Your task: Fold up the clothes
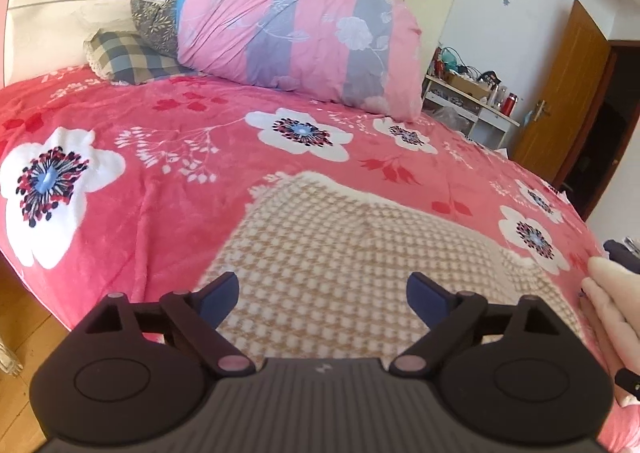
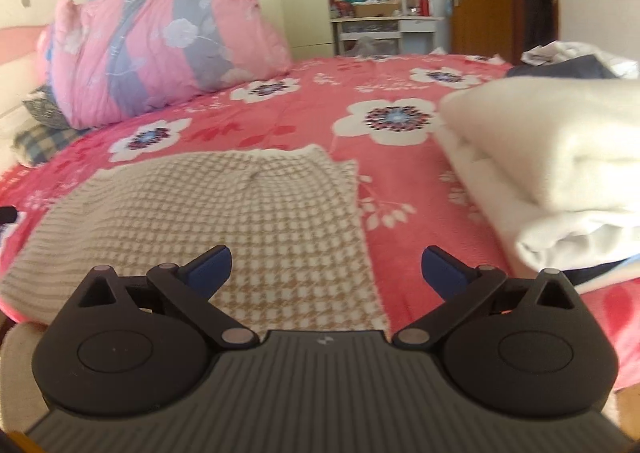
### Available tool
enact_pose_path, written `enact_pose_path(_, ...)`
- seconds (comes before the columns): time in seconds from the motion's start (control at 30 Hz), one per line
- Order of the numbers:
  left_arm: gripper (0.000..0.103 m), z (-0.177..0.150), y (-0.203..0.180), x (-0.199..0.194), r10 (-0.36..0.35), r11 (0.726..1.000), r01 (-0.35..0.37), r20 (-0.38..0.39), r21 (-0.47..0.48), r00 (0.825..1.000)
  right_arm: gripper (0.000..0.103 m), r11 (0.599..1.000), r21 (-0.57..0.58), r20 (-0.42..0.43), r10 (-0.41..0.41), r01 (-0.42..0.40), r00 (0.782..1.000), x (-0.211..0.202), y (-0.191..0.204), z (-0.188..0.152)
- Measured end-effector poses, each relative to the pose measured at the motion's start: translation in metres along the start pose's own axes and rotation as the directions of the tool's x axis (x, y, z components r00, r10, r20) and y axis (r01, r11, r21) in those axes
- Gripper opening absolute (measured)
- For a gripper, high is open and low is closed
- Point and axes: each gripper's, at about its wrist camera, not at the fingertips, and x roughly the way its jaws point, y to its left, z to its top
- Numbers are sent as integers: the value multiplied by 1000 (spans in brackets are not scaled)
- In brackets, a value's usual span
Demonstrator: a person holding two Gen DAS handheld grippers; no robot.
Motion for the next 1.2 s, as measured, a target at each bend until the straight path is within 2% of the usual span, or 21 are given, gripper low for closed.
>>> enact_pose_path(0.2, 93, -1, -7, -5, -34, 999, 34, 6, 5, 999, 102, 1000, -21, 7, -8, 8, 1000, -5, 4, 0)
enact_pose_path(0.33, 93, -3, -8, -5, -37, 999, 37, 4, 9, 999, 102, 995, -78, -19, 59, -60, 998, -7, 7, 2)
enact_pose_path(0.47, 94, -6, -9, -6, -34, 999, 34, 6, 19, 999, 102, 990, -14, -51, 142, -143, 989, -6, 3, 5)
enact_pose_path(0.6, 98, -8, -12, -9, -28, 999, 28, 4, 39, 1000, 102, 979, 35, -26, 202, -201, 979, -9, -1, 8)
enact_pose_path(0.7, 103, -8, -16, -13, -27, 998, 27, 6, 53, 1000, 102, 977, 39, -3, 210, -210, 978, -12, 0, 10)
enact_pose_path(0.97, 103, -11, -30, -21, -64, 995, 62, 22, 81, 998, 102, 973, 39, 4, 228, -228, 974, -13, 5, 12)
enact_pose_path(1.2, 103, -14, -42, -20, -23, 992, 21, 9, 124, 1000, 102, 972, 41, 11, 230, -230, 973, -15, 5, 10)
